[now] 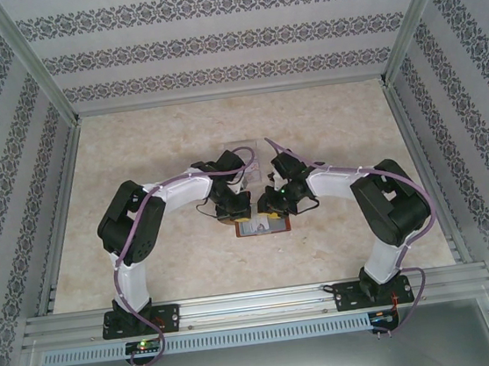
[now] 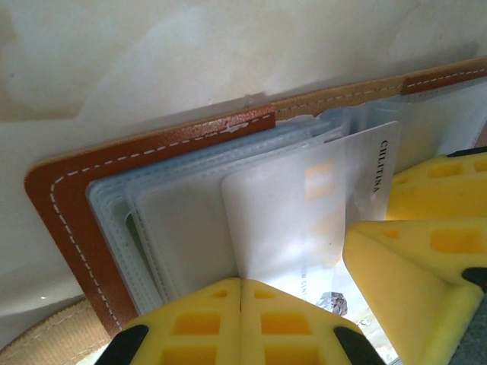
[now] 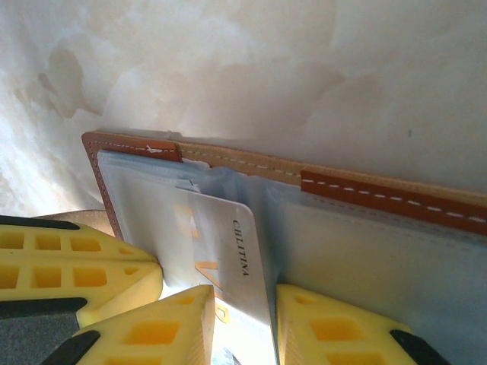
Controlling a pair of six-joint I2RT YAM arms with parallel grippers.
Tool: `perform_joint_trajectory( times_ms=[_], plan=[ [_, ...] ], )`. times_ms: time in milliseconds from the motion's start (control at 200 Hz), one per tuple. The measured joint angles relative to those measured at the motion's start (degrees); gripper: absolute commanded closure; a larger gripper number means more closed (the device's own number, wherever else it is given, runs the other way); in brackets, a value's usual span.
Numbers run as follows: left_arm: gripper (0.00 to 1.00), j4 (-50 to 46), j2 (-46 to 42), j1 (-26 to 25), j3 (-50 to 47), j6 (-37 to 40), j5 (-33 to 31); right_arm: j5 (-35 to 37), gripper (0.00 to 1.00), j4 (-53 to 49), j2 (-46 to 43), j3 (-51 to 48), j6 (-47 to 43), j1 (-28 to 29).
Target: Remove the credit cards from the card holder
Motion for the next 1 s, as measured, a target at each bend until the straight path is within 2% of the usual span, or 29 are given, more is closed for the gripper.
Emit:
perform_joint_trajectory(
  times_ms=[615, 999],
  plan=[
    [0.96, -0.6, 0.0, 0.0, 0.1, 0.0, -0.4, -2.0, 0.86, 2.1, -0.7, -1.4, -0.2, -0.7],
    [0.96, -0.6, 0.0, 0.0, 0.1, 0.0, -0.4, -1.4, 0.90, 1.0, -2.2, -1.4, -1.6, -0.8]
  ],
)
